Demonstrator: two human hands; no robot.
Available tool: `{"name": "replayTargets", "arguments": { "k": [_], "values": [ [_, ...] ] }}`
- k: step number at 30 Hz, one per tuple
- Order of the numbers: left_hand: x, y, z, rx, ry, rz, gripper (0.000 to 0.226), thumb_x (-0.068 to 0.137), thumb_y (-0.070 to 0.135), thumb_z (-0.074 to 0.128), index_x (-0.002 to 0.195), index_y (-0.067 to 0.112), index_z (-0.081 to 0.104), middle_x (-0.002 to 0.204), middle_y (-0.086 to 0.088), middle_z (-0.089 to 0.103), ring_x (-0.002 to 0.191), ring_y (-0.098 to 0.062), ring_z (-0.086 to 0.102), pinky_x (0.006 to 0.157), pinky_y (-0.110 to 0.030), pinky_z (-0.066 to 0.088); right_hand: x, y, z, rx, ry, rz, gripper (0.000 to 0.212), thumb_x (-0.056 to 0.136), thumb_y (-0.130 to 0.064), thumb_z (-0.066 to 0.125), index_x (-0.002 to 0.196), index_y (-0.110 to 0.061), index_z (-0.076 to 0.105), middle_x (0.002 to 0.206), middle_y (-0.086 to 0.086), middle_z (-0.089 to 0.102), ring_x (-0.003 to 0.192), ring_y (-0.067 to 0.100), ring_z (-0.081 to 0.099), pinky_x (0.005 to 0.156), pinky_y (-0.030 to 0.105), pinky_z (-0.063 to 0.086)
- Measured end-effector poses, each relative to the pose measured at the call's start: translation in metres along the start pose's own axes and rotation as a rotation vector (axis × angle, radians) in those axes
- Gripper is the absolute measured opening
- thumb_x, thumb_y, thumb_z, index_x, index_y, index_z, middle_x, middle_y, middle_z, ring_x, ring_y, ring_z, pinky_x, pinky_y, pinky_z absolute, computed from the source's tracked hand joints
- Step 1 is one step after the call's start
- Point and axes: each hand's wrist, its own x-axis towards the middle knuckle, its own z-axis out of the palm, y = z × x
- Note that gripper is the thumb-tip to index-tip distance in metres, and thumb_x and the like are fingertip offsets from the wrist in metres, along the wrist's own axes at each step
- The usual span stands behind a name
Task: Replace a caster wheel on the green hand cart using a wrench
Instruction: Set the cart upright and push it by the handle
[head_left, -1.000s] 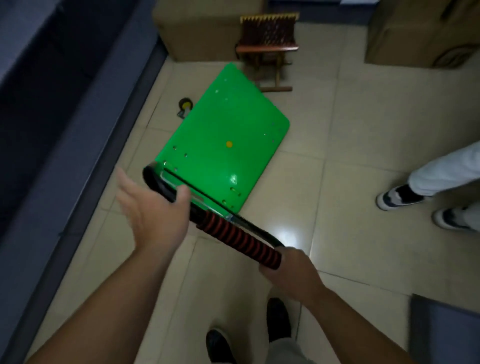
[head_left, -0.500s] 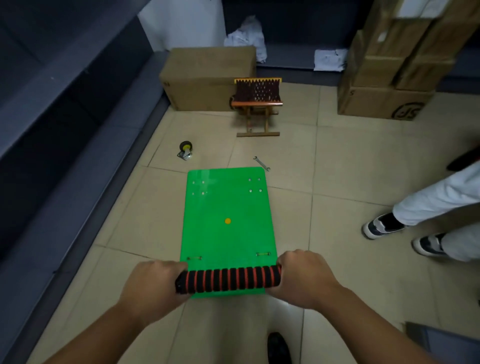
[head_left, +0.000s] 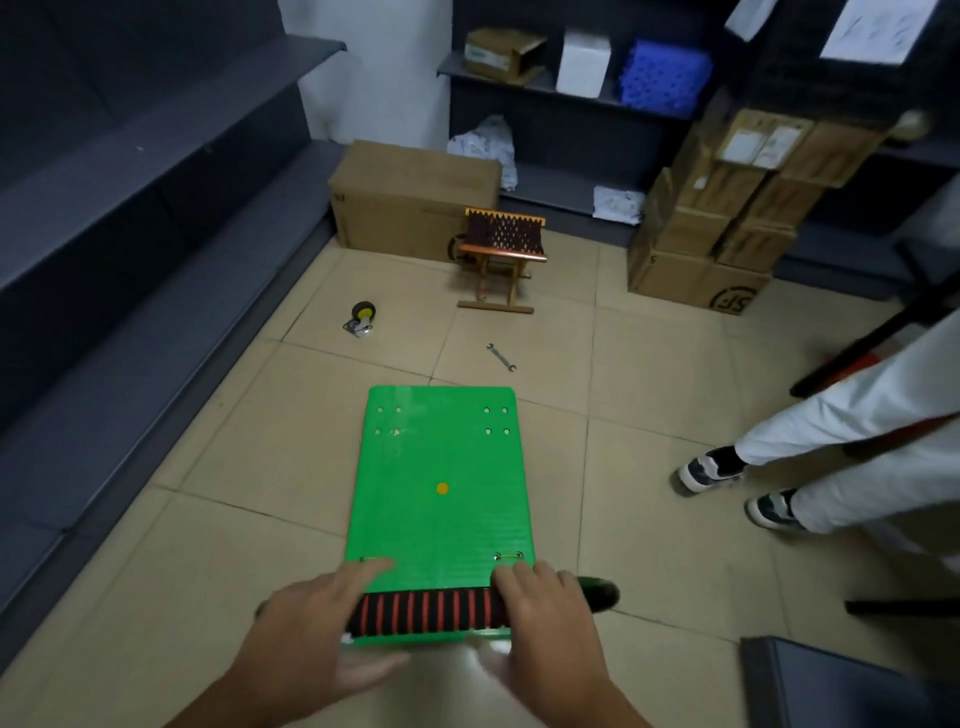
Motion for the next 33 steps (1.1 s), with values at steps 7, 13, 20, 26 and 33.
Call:
{"name": "replayTargets", "arguments": {
  "k": [7, 13, 20, 26, 33],
  "values": [
    [-0.059, 0.032, 0.031, 0.214, 0.105, 0.029, 0.058, 0.088, 0.076, 0.039, 0.090, 0.026, 0.068, 0.078, 0.009, 0.057, 0.064, -0.015, 0.060, 0.057, -0.031, 0.048, -0.068, -0.027, 0.027, -0.018, 0.209, 0.073, 0.071, 0.088, -0.089, 0.019, 0.086, -0.028, 0.054, 0.083, -0.008, 0.049, 0.077, 0.019, 0.047, 0.080, 0.039, 0.044],
    [-0.127, 0.081, 0.038, 0.321, 0.062, -0.142, 0.093, 0.093, 0.078, 0.001, 0.095, 0.016, 0.071, 0.079, -0.003, 0.055, 0.069, -0.028, 0.057, 0.066, -0.041, 0.050, -0.131, -0.046, 0.037, -0.084, 0.051, 0.119, 0.087, 0.079, -0.090, 0.001, 0.104, -0.025, 0.054, 0.097, 0.000, 0.054, 0.090, 0.024, 0.048, 0.088, 0.042, 0.039],
    [-0.221, 0.103, 0.038, 0.258, -0.138, -0.160, 0.131, 0.062, 0.088, -0.035, 0.128, 0.026, 0.060, 0.106, 0.003, 0.054, 0.097, -0.020, 0.053, 0.089, -0.036, 0.040, -0.233, -0.085, 0.066, 0.012, -0.018, 0.182, 0.087, 0.080, -0.089, 0.004, 0.108, -0.024, 0.053, 0.106, 0.000, 0.054, 0.099, 0.025, 0.048, 0.095, 0.044, 0.037],
    [-0.303, 0.116, 0.044, 0.237, -0.200, -0.140, 0.124, 0.068, 0.089, -0.027, 0.125, 0.025, 0.064, 0.105, 0.002, 0.056, 0.096, -0.022, 0.055, 0.089, -0.039, 0.043, -0.320, -0.121, 0.094, 0.097, -0.002, 0.240, 0.073, 0.081, -0.090, 0.013, 0.097, -0.029, 0.049, 0.099, -0.006, 0.050, 0.095, 0.020, 0.046, 0.095, 0.042, 0.035],
    [-0.376, 0.112, 0.052, 0.265, -0.326, -0.079, 0.069, 0.091, 0.081, 0.020, 0.137, 0.037, 0.045, 0.113, 0.012, 0.041, 0.104, -0.011, 0.040, 0.097, -0.031, 0.032, -0.392, -0.158, 0.122, 0.164, -0.007, 0.291, 0.057, 0.082, -0.083, 0.024, 0.093, -0.031, 0.044, 0.097, -0.008, 0.047, 0.094, 0.018, 0.044, 0.098, 0.044, 0.034]
  ]
}}
